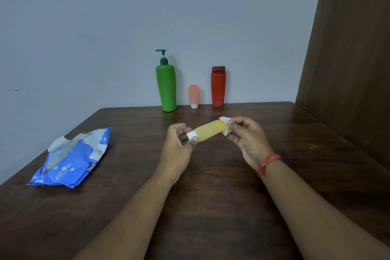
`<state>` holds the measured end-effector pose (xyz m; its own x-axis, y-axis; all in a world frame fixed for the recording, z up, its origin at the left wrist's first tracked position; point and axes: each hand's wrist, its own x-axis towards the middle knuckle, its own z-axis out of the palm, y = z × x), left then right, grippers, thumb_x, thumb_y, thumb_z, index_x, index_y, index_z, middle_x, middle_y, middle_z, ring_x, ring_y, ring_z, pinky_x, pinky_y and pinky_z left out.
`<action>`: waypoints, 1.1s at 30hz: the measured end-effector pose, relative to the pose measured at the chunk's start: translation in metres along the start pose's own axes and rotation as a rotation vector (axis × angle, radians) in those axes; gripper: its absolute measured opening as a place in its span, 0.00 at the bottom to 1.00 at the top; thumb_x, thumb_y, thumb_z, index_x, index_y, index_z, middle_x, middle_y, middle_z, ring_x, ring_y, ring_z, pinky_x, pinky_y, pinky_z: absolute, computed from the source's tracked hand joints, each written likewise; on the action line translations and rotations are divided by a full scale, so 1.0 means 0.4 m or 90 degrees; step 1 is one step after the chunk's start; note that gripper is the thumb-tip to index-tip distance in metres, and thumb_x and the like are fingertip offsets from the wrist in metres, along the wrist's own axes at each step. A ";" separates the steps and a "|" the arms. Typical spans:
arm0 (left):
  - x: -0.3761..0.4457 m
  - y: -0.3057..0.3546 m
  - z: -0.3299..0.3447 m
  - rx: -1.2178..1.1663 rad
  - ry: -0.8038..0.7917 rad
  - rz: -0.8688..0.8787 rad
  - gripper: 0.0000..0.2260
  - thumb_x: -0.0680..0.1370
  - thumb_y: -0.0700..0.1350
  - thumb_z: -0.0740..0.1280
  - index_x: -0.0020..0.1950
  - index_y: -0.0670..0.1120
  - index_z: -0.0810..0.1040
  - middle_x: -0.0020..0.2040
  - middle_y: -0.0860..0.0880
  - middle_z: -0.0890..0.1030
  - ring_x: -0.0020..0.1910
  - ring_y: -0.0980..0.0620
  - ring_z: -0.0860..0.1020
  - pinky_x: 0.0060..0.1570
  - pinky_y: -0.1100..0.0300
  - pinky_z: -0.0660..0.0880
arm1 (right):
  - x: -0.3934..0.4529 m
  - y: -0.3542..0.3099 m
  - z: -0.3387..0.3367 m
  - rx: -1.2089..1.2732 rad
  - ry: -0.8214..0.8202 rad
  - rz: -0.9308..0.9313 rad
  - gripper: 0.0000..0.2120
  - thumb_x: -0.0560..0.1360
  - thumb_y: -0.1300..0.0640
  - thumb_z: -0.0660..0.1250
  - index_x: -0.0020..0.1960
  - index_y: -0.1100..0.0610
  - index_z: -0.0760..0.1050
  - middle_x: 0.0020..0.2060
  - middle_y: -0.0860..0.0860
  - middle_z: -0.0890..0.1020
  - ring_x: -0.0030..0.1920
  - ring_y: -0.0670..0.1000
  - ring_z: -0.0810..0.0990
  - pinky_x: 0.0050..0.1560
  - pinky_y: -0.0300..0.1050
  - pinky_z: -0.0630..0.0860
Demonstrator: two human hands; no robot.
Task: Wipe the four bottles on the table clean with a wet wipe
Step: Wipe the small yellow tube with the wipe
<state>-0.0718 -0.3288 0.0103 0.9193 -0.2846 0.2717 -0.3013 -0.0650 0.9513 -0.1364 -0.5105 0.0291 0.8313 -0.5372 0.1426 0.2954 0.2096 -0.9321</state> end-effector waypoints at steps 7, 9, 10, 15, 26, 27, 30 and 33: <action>0.001 -0.017 0.001 -0.079 -0.099 -0.105 0.05 0.82 0.39 0.66 0.57 0.45 0.75 0.61 0.45 0.80 0.57 0.49 0.83 0.63 0.47 0.78 | -0.003 -0.004 0.000 -0.026 -0.012 -0.022 0.04 0.77 0.64 0.70 0.49 0.58 0.82 0.51 0.54 0.85 0.54 0.53 0.84 0.54 0.48 0.81; -0.003 -0.007 0.006 -0.092 -0.113 -0.088 0.04 0.82 0.36 0.65 0.55 0.42 0.72 0.62 0.43 0.77 0.56 0.47 0.84 0.57 0.47 0.81 | 0.002 0.001 -0.005 -0.109 0.001 -0.058 0.04 0.77 0.62 0.70 0.49 0.55 0.82 0.49 0.52 0.85 0.53 0.52 0.84 0.53 0.47 0.81; -0.007 -0.002 0.009 -0.079 -0.116 -0.076 0.05 0.82 0.35 0.65 0.54 0.42 0.71 0.61 0.43 0.76 0.55 0.47 0.84 0.53 0.47 0.82 | 0.007 0.005 -0.009 -0.210 0.018 -0.091 0.04 0.77 0.60 0.70 0.48 0.53 0.82 0.47 0.49 0.85 0.51 0.50 0.83 0.52 0.46 0.81; -0.009 -0.001 0.006 -0.080 -0.096 -0.049 0.04 0.81 0.34 0.65 0.53 0.39 0.71 0.57 0.43 0.76 0.51 0.47 0.84 0.51 0.49 0.83 | 0.019 0.030 -0.013 -0.567 0.021 -0.304 0.03 0.74 0.61 0.72 0.44 0.55 0.83 0.39 0.44 0.79 0.41 0.44 0.77 0.42 0.36 0.72; -0.001 -0.001 0.005 -0.221 -0.030 -0.101 0.05 0.80 0.33 0.67 0.54 0.38 0.74 0.58 0.37 0.77 0.49 0.44 0.84 0.55 0.46 0.82 | -0.020 0.023 0.033 -0.750 -0.130 -0.564 0.04 0.73 0.64 0.71 0.46 0.58 0.83 0.45 0.51 0.82 0.47 0.54 0.77 0.50 0.44 0.74; -0.002 -0.001 0.005 -0.212 -0.021 -0.100 0.06 0.79 0.33 0.68 0.53 0.38 0.74 0.57 0.36 0.78 0.49 0.41 0.84 0.55 0.44 0.81 | -0.029 0.028 0.047 -0.778 -0.195 -0.598 0.04 0.72 0.64 0.71 0.45 0.58 0.83 0.44 0.52 0.83 0.46 0.55 0.78 0.49 0.45 0.74; -0.002 0.003 0.003 -0.217 -0.005 -0.102 0.07 0.78 0.33 0.69 0.54 0.38 0.74 0.57 0.34 0.80 0.50 0.39 0.85 0.53 0.47 0.82 | -0.021 0.040 0.063 -0.821 -0.238 -0.615 0.05 0.71 0.65 0.72 0.45 0.58 0.82 0.43 0.52 0.82 0.45 0.56 0.78 0.46 0.46 0.77; -0.006 0.010 -0.001 -0.225 -0.015 -0.095 0.09 0.78 0.32 0.69 0.55 0.38 0.73 0.61 0.35 0.76 0.46 0.46 0.86 0.53 0.51 0.82 | 0.009 0.025 0.030 -0.761 -0.074 -0.531 0.04 0.74 0.65 0.71 0.47 0.59 0.82 0.45 0.52 0.82 0.48 0.55 0.77 0.48 0.44 0.73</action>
<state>-0.0752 -0.3279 0.0136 0.9393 -0.3184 0.1274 -0.0556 0.2252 0.9727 -0.1249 -0.5006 0.0241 0.6680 -0.0804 0.7398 0.1899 -0.9428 -0.2739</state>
